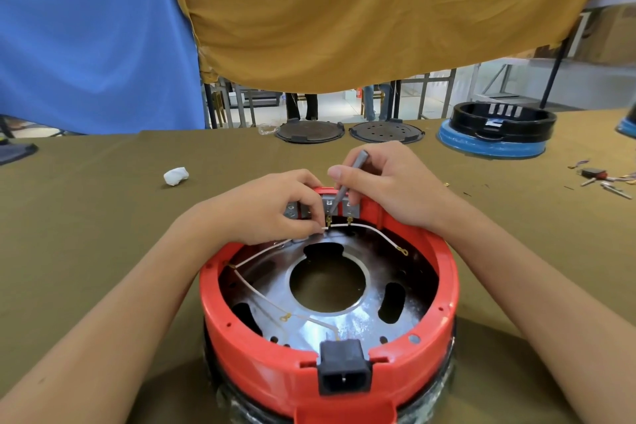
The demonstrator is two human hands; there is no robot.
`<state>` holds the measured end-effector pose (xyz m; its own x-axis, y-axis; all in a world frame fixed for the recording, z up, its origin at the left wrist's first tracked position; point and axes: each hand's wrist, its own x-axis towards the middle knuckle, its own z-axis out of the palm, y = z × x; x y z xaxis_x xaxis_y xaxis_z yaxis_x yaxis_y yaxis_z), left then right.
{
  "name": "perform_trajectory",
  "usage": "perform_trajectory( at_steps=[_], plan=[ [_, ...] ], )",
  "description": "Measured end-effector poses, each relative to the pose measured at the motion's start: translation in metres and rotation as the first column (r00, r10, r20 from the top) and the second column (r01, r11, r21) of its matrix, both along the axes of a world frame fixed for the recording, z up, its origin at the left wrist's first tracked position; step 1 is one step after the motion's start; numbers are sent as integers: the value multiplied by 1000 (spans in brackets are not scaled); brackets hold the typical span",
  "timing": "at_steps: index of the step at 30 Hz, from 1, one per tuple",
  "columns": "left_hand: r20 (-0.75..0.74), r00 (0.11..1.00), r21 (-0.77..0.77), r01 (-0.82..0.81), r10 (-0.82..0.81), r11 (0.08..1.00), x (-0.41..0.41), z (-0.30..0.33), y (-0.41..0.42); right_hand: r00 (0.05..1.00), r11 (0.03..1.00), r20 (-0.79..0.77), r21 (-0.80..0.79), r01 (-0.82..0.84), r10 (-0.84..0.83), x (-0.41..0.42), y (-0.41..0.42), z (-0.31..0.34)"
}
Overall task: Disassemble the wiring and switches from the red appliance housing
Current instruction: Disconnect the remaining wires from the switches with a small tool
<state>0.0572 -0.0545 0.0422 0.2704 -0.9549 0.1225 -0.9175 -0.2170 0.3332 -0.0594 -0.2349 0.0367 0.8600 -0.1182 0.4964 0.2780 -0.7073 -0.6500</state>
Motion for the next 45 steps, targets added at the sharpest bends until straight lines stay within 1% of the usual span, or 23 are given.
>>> perform_trajectory(
  at_steps=[2,6,8,11,16,19,21,23,25,27,29,32,35,38,40,43,45],
  plan=[
    [5,1000,6,-3,3,1000,0,0,0,1000,1000,-23,-28,-7,6,0,1,1],
    [9,1000,9,-6,6,1000,1,0,-1,998,1000,-54,12,-21,22,1,1,2],
    [8,1000,8,-6,6,1000,1,-1,-1,996,999,-78,6,-34,34,1,1,2],
    [12,1000,2,-6,6,1000,1,-1,-1,998,999,-56,16,-28,28,0,1,1],
    [-1,1000,-61,-12,12,998,0,-1,0,999,996,47,93,9,-13,0,-1,0],
    [-2,999,-109,-36,36,993,0,-1,1,997,993,72,118,24,-33,-1,-1,0],
    [20,999,-95,-37,39,995,0,0,3,996,989,76,143,24,-36,-2,-1,1],
    [30,998,-67,-44,46,997,1,3,5,996,978,83,211,11,-30,-2,-2,3],
    [42,996,-28,-76,77,997,1,7,9,995,957,98,291,-6,-24,-3,-5,5],
    [61,992,7,-113,113,994,2,14,13,995,944,102,329,-21,-13,-4,-7,6],
    [73,988,25,-137,135,990,3,19,18,996,949,91,311,-38,10,-4,-6,5],
    [99,982,7,-165,163,986,3,18,19,998,978,69,207,-24,10,-2,-4,1],
    [16,992,-50,-122,123,991,-1,13,13,998,989,68,148,-1,-10,-1,-2,-1],
    [19,994,-32,-105,106,994,-3,9,9,998,995,50,101,21,-26,-2,-1,0],
    [-1,994,-33,-109,110,993,-2,9,11,999,994,28,106,15,-18,-3,-1,2],
    [-79,991,-37,-107,104,994,-2,12,15,999,974,22,225,-33,29,-4,-4,6],
    [-98,991,-41,-97,93,994,-2,13,14,999,972,16,231,-51,49,-5,-4,5]
  ],
)
